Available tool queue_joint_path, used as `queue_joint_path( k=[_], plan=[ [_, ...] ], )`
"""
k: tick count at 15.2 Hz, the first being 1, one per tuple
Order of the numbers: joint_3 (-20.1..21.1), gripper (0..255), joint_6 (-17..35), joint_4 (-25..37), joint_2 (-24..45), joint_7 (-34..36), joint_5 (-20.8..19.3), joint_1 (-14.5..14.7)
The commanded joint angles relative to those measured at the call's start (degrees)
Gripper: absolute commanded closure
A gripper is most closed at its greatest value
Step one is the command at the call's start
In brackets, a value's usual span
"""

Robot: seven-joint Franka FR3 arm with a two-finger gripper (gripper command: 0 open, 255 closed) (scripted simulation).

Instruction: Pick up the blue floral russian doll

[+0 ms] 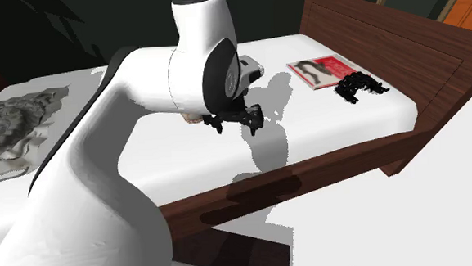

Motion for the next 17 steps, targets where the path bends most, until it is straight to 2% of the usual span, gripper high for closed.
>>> queue_joint_path(
  k=[1,10,17],
  plan=[
    [0.0,0,0.0,0.0,0.0,0.0,0.0,0.0],
    [5.91,0,-6.8,21.08,19.82,3.24,3.31,3.12],
    [10.46,0,-15.27,42.46,36.93,6.19,3.65,5.33]
  ],
)
